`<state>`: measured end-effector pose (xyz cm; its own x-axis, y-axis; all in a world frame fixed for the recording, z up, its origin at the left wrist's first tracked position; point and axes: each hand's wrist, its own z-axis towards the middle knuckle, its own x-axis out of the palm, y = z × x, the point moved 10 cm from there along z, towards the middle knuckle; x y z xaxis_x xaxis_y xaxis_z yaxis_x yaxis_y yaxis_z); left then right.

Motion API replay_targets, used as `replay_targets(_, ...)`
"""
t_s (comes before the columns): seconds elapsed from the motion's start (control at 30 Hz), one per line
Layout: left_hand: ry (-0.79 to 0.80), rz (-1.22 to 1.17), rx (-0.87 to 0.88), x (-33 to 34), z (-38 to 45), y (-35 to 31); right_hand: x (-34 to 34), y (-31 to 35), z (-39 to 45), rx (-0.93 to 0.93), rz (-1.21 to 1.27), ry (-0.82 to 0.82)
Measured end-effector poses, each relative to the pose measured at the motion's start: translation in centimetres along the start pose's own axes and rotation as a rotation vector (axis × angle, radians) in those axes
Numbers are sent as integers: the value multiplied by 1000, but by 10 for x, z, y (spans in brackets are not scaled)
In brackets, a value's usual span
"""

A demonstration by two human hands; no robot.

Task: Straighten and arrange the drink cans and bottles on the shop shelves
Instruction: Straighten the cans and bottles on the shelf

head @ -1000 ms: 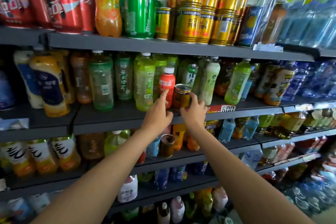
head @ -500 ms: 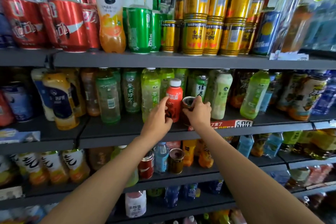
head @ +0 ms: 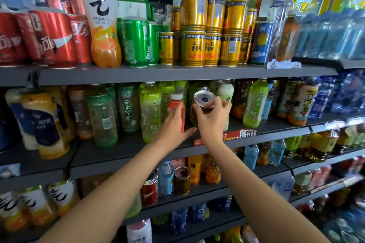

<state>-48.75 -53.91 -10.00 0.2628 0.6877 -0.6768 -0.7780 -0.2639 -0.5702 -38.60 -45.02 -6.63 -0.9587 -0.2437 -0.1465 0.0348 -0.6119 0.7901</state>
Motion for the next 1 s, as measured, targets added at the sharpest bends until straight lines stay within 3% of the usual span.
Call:
replay_targets(0.13,-104,31,95,-26,13,-37,-15,59,8,-146,15,-86)
replay_targets(0.2,-125,-112,106,-28,18,-46,-11,63,14,-145,-12,-91)
replay_targets(0.27,-243,-334,47,-32,19,-41,-2,55,11,-110,-16,-69)
replay_targets(0.4,-291,-320,-7,-32,22,-34,-6,51,5,-150,-116,-94)
replay_targets(0.5,-377,-400,152,-53,14,-53,-24,79,1,-271,-116,-192)
replay_targets(0.6,-567,-544,262,-95,15,-74,-28,121,21,-382,91,-171)
replay_targets(0.7,-708,-646,227,-137,31,-75,-29,137,42,-408,333,-110)
replay_targets(0.77,-749,-605,184,-161,43,-74,-20,133,45,-466,272,-21)
replay_targets(0.87,-676,-452,168,-178,61,-84,14,125,40,-553,132,212)
replay_targets(1.0,-619,-200,84,-170,77,-83,34,125,54,-482,70,274)
